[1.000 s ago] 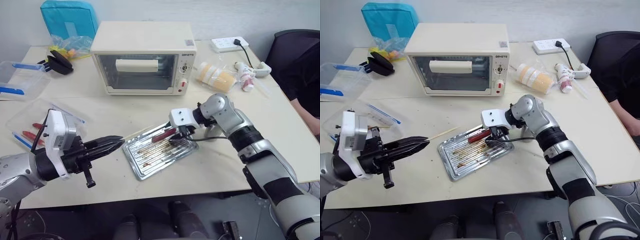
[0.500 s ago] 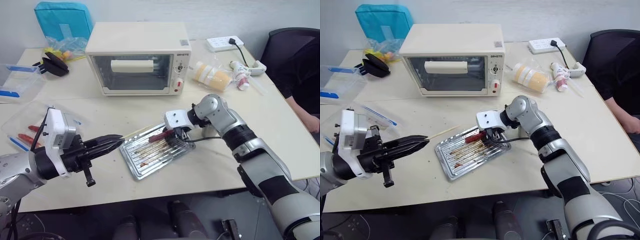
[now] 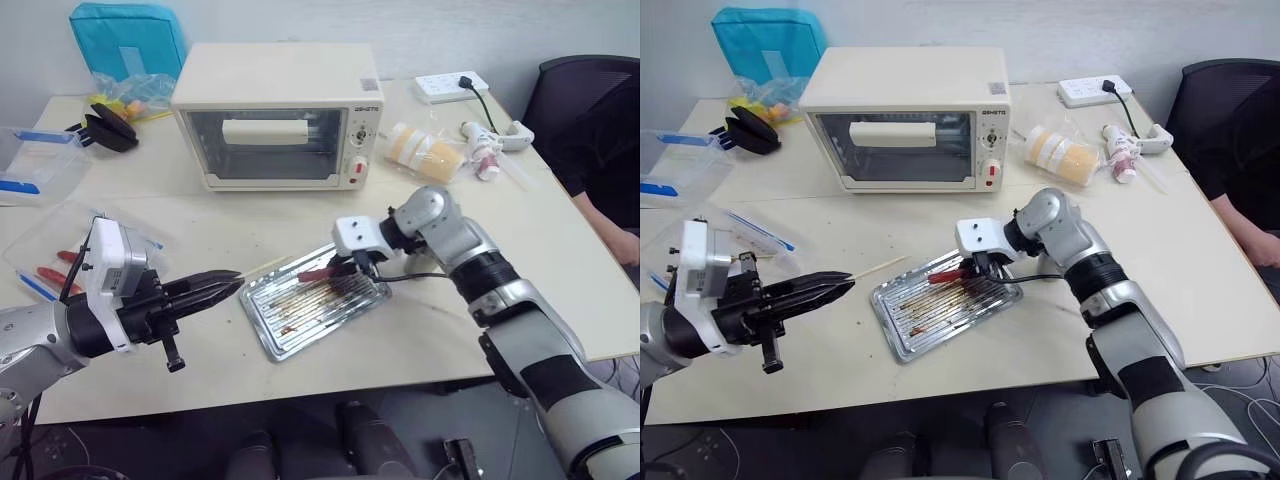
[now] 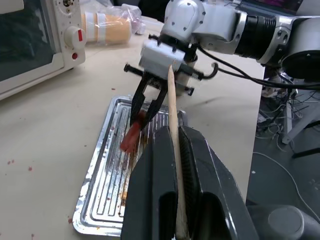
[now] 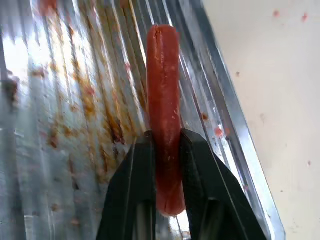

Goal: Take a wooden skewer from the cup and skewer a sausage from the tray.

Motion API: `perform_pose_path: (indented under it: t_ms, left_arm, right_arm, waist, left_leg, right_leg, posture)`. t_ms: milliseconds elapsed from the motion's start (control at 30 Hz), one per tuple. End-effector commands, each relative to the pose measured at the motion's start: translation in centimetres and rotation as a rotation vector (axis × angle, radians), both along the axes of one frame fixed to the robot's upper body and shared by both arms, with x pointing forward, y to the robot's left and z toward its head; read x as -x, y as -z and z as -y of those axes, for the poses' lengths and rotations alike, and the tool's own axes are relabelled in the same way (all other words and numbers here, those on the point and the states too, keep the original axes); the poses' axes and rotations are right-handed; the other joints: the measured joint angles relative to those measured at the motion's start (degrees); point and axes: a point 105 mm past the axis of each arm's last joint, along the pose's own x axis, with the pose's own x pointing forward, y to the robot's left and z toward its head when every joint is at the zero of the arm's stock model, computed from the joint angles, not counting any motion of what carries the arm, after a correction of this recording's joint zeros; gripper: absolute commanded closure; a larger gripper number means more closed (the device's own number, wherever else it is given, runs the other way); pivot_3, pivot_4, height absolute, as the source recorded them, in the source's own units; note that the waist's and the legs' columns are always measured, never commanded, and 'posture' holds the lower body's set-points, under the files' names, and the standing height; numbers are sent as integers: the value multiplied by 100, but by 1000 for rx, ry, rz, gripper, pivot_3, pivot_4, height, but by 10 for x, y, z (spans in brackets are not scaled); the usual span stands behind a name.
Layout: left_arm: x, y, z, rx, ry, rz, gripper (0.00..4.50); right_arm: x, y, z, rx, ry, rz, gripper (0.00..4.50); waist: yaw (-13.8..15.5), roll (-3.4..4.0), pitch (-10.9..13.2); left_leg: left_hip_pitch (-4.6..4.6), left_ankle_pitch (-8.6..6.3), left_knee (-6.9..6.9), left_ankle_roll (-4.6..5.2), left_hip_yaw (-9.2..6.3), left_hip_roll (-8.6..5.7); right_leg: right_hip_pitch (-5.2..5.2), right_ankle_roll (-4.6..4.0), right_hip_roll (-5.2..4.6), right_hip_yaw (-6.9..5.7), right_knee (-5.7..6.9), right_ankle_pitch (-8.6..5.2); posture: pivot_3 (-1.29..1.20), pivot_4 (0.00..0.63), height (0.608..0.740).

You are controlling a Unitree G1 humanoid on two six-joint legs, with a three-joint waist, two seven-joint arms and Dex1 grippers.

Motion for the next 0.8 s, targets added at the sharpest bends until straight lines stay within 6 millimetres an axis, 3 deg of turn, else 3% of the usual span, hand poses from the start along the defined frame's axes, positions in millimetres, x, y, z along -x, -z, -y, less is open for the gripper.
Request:
perform_pose_path:
  t_ms: [33, 100, 167, 500, 800]
  left_arm:
    - [2, -5, -8, -36, 11, 24, 4500]
    - [3, -8, -11, -65, 40, 13, 4500]
    - [4, -10, -12, -87, 70, 6, 4500]
    - [-5, -12, -2, -110, 133, 34, 4500]
    - [-6, -14, 2, -122, 164, 38, 4500]
  right_arm:
    - [21, -41, 7, -109, -66, -26, 3837]
    - [40, -66, 21, -144, -93, -51, 3837]
    - [53, -74, 32, -134, -107, -45, 3837]
    - [74, -75, 38, -116, -107, -30, 3837]
    - [72, -73, 34, -123, -88, -21, 3837]
  waist:
    - [-2, 0, 0]
    - [32, 2, 4]
    - [84, 7, 7]
    - [149, 4, 6]
    - [155, 4, 6]
  left_leg:
    - [0, 0, 0, 0, 0, 0]
    - [-4, 0, 0, 0, -6, 1]
    - [-8, 0, 0, 0, -16, -3]
    - [2, -1, -2, 2, -4, -8]
    - [0, -1, -2, 2, -4, -5]
  right_leg:
    - [0, 0, -1, -1, 0, 0]
    - [-1, -1, -1, -6, -1, -1]
    - [-2, -10, -5, -21, -1, -7]
    - [-1, -14, 11, -15, 1, -9]
    - [-1, -13, 3, -13, -1, -9]
  posture:
    - [0, 150, 740]
    - [0, 150, 740]
    - [0, 150, 740]
    - [0, 150, 740]
    - [0, 150, 740]
